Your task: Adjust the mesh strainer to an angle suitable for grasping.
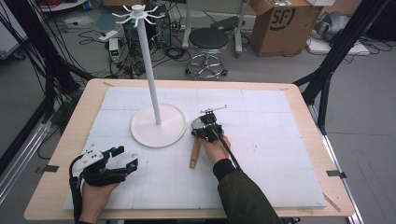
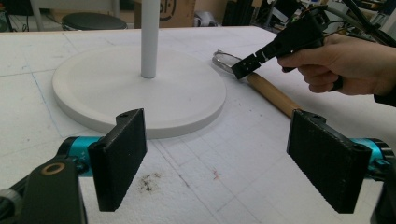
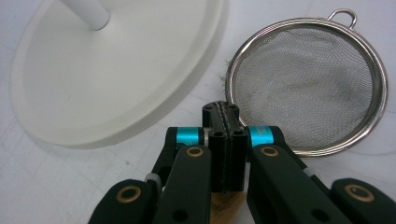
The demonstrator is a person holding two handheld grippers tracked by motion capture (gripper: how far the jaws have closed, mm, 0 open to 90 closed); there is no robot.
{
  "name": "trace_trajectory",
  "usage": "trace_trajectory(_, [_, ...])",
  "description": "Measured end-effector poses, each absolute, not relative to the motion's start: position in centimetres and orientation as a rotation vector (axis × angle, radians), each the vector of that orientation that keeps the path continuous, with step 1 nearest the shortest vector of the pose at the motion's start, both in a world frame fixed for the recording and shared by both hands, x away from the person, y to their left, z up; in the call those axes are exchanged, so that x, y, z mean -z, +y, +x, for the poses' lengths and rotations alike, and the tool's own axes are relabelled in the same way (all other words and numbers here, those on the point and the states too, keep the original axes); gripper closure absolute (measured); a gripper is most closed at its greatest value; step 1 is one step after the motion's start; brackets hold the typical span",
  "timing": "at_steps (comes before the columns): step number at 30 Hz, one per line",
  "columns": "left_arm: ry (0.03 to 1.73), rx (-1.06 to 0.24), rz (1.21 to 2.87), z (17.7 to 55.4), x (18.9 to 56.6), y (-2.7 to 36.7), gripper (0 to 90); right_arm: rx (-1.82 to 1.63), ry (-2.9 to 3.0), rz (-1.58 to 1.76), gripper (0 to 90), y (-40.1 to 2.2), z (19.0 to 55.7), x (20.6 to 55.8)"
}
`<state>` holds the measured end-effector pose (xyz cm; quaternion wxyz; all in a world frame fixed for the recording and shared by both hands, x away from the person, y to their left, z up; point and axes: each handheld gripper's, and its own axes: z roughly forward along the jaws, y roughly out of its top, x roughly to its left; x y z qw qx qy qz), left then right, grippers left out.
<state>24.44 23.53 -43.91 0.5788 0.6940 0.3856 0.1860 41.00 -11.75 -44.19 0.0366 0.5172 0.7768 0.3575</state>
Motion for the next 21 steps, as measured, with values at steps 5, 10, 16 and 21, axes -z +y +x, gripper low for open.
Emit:
trace_trajectory(5, [0.902, -0.437, 1.625, 24.4, 43.9, 23.5, 20.6, -1.065, 2.35, 1.616, 90.0, -13.1, 41.1, 44.1])
trace_trajectory(10, [0.906, -0.436, 1.627, 24.5, 44.0, 23.5, 20.6, -1.041, 2.321, 1.635, 90.0, -14.3, 41.1, 44.0])
trace_trajectory(16, [0.902, -0.435, 1.632, 24.5, 44.0, 23.3, 20.7, -1.058, 2.289, 1.678, 90.0, -16.0, 41.0, 44.2])
trace_trajectory(21, [0.903, -0.433, 1.632, 24.5, 44.0, 23.2, 20.6, -1.052, 2.27, 1.7, 90.0, -17.5, 40.8, 44.3])
